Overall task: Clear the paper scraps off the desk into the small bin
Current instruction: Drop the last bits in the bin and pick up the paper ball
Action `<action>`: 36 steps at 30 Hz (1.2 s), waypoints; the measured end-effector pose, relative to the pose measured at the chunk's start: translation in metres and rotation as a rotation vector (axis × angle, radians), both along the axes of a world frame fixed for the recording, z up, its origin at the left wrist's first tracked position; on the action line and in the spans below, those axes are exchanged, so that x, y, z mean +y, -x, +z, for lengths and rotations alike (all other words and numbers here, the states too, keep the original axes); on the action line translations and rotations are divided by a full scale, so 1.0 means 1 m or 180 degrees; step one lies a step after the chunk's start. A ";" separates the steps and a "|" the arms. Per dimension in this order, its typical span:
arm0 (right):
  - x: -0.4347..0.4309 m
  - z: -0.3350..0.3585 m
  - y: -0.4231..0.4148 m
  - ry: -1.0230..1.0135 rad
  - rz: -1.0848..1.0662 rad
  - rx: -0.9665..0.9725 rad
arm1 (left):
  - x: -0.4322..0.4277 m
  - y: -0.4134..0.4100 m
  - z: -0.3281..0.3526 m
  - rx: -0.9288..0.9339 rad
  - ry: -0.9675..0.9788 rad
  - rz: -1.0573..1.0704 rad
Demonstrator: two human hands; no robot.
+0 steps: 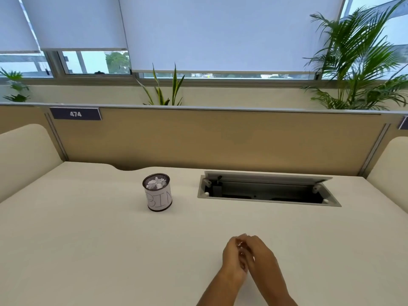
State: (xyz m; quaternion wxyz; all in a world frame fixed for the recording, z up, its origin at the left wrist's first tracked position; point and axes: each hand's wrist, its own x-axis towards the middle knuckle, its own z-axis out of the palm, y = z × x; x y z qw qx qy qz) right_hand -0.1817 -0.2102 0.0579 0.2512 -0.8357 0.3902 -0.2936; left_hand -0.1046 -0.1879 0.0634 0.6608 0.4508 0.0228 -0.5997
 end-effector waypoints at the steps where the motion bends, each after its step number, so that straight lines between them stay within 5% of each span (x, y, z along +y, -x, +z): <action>1: 0.008 0.001 -0.007 0.0020 0.0063 -0.0002 | 0.007 -0.008 0.000 0.0071 0.0001 0.0015; 10: 0.053 -0.005 -0.065 0.0037 0.0338 -0.0285 | 0.058 -0.081 -0.009 0.0770 0.0031 0.0593; 16: 0.063 -0.042 -0.091 -0.0206 0.0354 0.1055 | 0.070 -0.132 -0.002 0.0617 -0.0113 0.1214; 25: 0.065 -0.046 -0.099 0.0855 -0.0116 0.1314 | 0.050 -0.211 0.053 -0.0241 -0.0070 0.1624; 32: 0.069 -0.046 -0.114 0.0551 -0.0190 0.1352 | 0.005 -0.266 0.092 -0.1388 -0.0033 0.1938; 36: 0.068 -0.045 -0.117 0.0679 -0.0173 0.1042 | -0.014 -0.272 0.083 -0.1917 -0.0028 0.1508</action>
